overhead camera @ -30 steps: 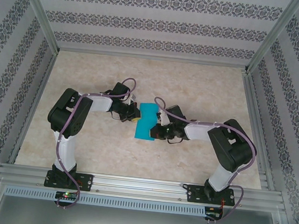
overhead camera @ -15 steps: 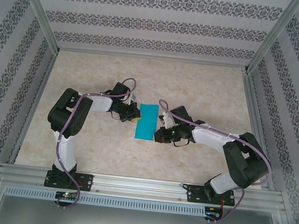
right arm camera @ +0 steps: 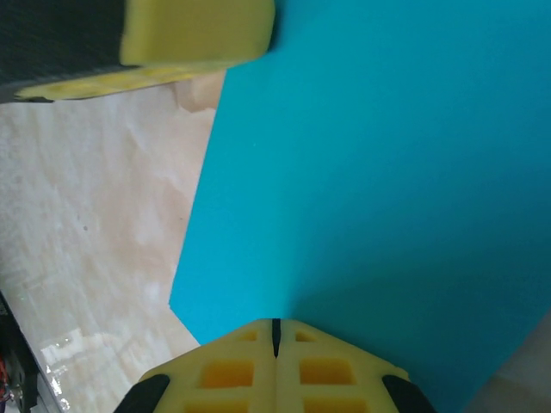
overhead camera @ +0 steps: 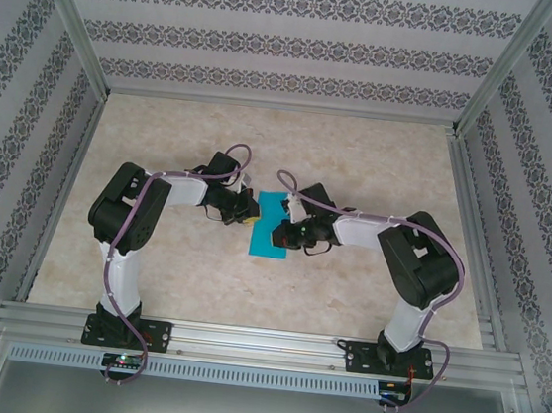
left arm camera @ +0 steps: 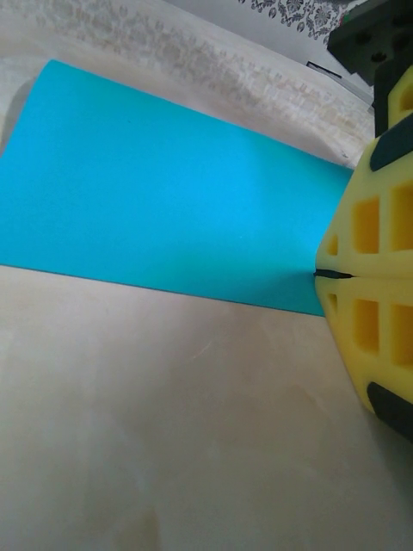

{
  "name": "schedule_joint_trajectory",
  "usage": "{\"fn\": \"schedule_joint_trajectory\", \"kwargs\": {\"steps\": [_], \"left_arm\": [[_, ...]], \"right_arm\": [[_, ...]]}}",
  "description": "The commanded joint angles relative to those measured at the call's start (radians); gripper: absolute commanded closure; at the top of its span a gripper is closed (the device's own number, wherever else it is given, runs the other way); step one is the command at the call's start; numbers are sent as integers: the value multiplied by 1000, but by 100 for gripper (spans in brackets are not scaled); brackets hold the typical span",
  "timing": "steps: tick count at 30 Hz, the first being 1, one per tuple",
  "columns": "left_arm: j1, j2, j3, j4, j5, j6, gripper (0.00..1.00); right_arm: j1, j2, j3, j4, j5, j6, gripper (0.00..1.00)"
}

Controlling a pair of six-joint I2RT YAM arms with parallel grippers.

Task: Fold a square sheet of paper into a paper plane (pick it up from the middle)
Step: Fold the square sheet of paper in half at the center of the table, then first fold in half a square sheet of paper at the center of the table.

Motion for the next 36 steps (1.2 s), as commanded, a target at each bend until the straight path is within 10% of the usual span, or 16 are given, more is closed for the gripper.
{"fn": "schedule_joint_trajectory", "kwargs": {"steps": [1,12,21,36], "left_arm": [[-5,183,-99,-297,-290,-2,100],[10,145,-116,-310,-302,1,100],[-17,-108,-130,-245,-198,36,100],[-72,-200,-28,-124,-119,16,83]], "right_arm": [[13,8,-34,25,-34,-9,100],[-41,-159,-291,-23,-27,-51,100],[-82,-276,-177,-19,12,81,100],[-72,59,99,107,-84,162,100]]}}
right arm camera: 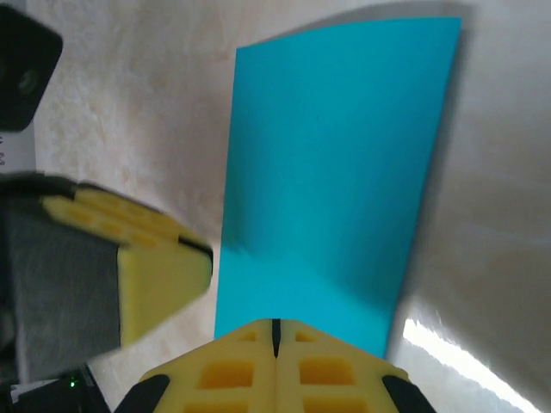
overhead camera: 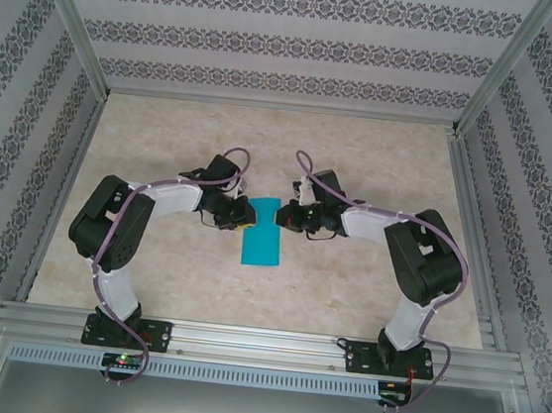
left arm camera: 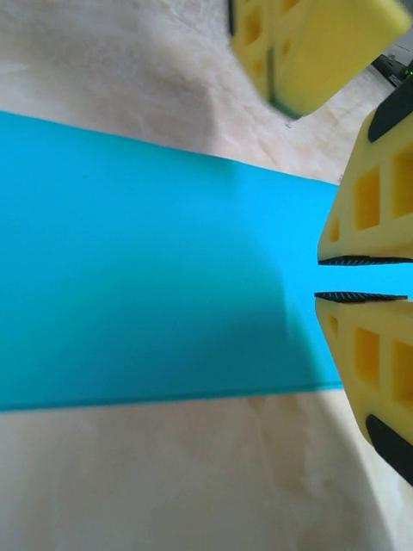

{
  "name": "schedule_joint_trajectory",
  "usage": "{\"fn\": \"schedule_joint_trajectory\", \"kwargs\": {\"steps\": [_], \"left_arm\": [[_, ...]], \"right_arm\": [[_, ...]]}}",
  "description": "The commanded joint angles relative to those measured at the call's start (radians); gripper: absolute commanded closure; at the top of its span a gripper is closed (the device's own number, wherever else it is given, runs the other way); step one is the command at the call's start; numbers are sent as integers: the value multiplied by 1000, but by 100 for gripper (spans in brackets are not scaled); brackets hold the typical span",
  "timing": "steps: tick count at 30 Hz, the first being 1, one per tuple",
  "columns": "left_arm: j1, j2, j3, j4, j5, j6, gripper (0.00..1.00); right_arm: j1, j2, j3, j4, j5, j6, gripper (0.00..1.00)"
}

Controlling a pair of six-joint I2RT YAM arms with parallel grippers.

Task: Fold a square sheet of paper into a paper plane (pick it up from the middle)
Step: First fold in half a square sheet of paper at the center of the table.

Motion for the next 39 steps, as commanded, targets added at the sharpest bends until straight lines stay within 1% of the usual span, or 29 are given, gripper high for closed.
{"fn": "schedule_joint_trajectory", "kwargs": {"steps": [1,4,7,10,13,16,21,26,29,35,39], "left_arm": [[-16,4,28,30,12,-11,85],[-17,28,39,49,38,-20,91],[-22,47,50,81,77,-29,93],[-24,74,76,82,91,-31,95],[-25,103,115,81,85,-28,97],[-25,146,167,85,92,-31,100],[-36,212,231,107,123,-40,100],[-61,268,282,94,144,-30,100],[-66,276,276,126,147,-58,100],[-70,290,258,123,126,-49,100],[-70,296,251,121,111,-38,100]], "right_arm": [[12,53,42,6,-35,-3,100],[10,84,60,3,-16,-11,100],[6,109,77,-9,1,-20,100],[3,117,81,-8,-8,-25,100],[-2,73,46,22,-27,-22,100],[-12,14,13,19,-14,11,100],[-12,-53,-70,22,27,64,100],[-1,-68,-125,39,40,92,100],[16,-58,-128,54,32,98,100],[40,-9,-96,65,18,98,100],[42,12,-89,60,30,93,100]]}}
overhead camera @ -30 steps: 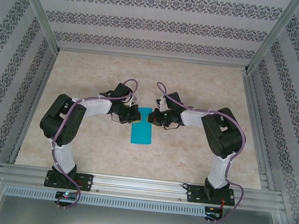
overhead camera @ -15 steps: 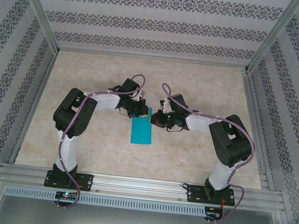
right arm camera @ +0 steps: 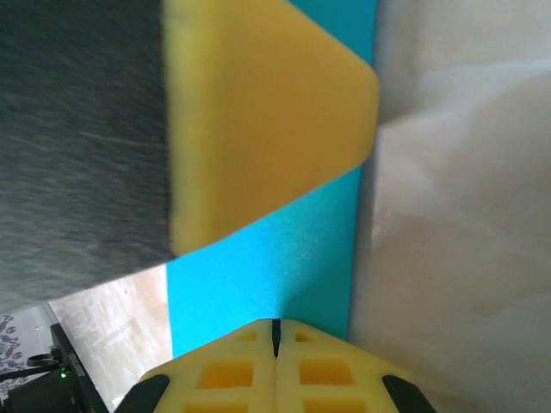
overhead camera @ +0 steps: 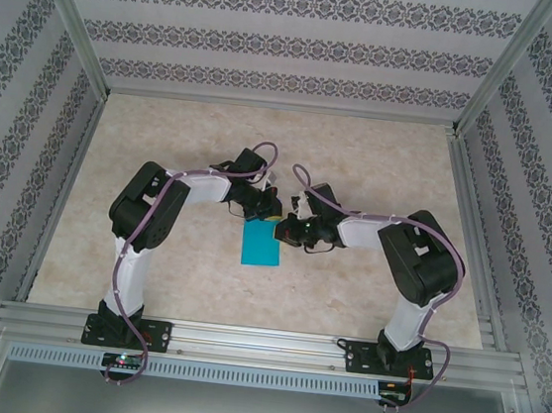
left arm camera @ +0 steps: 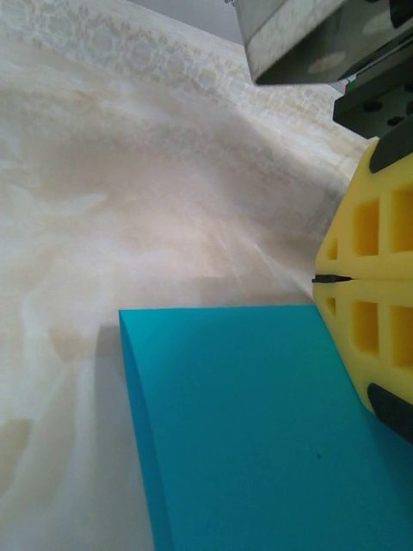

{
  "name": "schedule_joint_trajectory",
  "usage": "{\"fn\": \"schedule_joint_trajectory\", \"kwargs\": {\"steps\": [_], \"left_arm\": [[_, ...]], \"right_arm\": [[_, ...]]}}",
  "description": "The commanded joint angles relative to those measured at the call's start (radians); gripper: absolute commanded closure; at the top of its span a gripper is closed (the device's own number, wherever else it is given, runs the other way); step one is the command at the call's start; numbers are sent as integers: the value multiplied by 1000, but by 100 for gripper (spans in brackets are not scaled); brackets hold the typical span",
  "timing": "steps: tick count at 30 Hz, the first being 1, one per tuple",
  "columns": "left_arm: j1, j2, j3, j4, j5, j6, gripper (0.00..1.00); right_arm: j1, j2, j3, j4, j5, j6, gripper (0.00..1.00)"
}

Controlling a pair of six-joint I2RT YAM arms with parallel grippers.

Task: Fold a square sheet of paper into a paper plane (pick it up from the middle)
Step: First fold in half a square sheet of paper at the center of the table.

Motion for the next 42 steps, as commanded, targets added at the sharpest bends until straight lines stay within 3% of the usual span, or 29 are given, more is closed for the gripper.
{"fn": "schedule_joint_trajectory", "kwargs": {"steps": [1,14,29,36,42], "left_arm": [[-9,26,-12,21,-10,9,100],[-2,51,-100,44,-78,54,100],[29,42,-147,61,-96,56,100],[28,43,-111,56,-56,56,100],[28,43,-106,51,-45,59,100]], "right_arm": [[6,25,25,7,11,6,100],[29,1,11,-140,-1,-91,100],[67,-176,-194,-196,-16,-89,100],[66,-230,-101,-212,40,-108,100],[68,-115,-22,-98,36,-55,100]]}}
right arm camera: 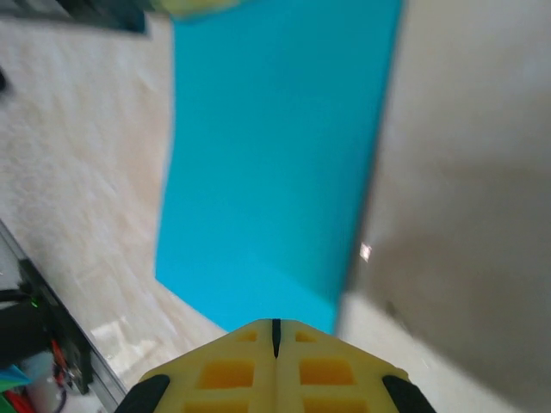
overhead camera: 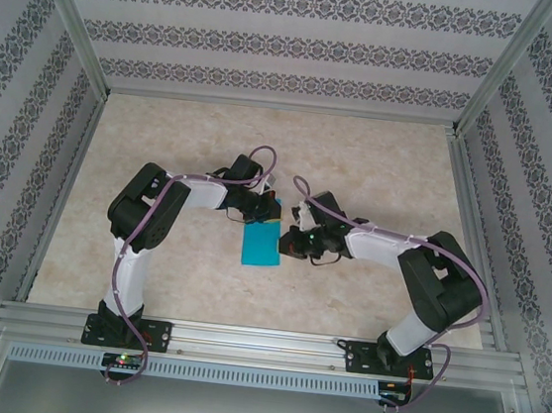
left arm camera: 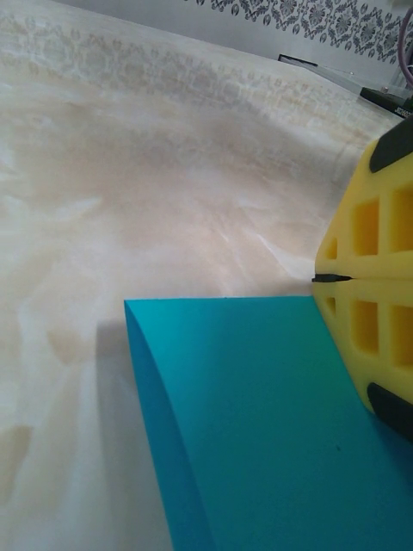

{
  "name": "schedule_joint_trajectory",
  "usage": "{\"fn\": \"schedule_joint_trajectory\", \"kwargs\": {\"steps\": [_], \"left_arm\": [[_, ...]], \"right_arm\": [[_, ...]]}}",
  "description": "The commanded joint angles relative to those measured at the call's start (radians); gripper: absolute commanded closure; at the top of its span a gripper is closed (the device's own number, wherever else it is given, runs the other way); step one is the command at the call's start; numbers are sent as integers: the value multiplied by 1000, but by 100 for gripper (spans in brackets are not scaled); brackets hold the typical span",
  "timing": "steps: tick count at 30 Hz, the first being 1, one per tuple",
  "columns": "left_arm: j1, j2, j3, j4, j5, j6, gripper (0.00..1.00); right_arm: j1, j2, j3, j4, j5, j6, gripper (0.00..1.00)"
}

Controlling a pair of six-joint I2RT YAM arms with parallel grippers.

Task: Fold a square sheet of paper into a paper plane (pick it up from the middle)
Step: First fold in half a square sheet of paper at the center of the table.

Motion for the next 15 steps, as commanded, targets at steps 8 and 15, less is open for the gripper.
{"fn": "schedule_joint_trajectory", "kwargs": {"steps": [8,15], "left_arm": [[20,53,12,-142,-59,63,100],[32,70,100,-195,-82,171,100]], "right_arm": [[15,158,56,55,23,25,100],[-4,170,-17,-21,30,-46,100]]}}
